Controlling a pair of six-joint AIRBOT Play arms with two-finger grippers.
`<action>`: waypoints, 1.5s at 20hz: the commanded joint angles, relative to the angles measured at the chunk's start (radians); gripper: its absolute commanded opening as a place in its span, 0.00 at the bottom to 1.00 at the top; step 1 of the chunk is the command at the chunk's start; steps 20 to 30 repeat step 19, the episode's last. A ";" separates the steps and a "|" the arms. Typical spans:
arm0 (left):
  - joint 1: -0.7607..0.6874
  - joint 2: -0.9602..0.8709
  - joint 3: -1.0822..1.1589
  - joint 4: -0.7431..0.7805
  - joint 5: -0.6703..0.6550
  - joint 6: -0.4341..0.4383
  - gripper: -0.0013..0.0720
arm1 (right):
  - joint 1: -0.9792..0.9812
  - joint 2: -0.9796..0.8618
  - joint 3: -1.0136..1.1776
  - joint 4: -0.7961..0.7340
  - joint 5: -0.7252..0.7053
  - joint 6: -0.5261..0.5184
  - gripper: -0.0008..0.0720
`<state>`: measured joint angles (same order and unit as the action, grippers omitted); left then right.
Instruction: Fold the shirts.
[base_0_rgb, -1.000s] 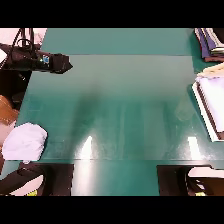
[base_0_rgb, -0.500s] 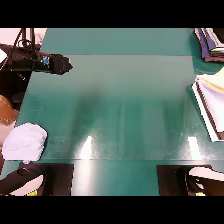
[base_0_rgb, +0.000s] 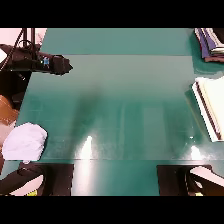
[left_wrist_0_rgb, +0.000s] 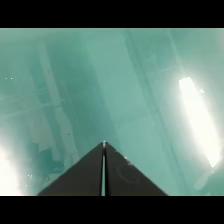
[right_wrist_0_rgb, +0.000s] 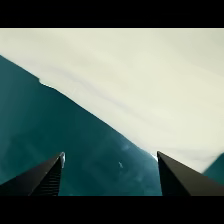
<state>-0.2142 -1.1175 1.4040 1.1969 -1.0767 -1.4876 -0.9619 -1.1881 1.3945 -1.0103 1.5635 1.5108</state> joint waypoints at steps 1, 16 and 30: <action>0.000 0.000 0.000 0.000 0.009 0.004 0.05 | 0.038 0.056 0.017 0.209 -0.066 -0.040 0.90; 0.000 0.000 0.000 -0.003 0.084 0.000 0.05 | 1.017 0.162 0.069 0.124 -0.279 -0.058 0.04; 0.000 0.000 0.000 -0.003 0.102 0.000 0.05 | 1.041 0.162 0.069 0.120 -0.279 -0.058 0.04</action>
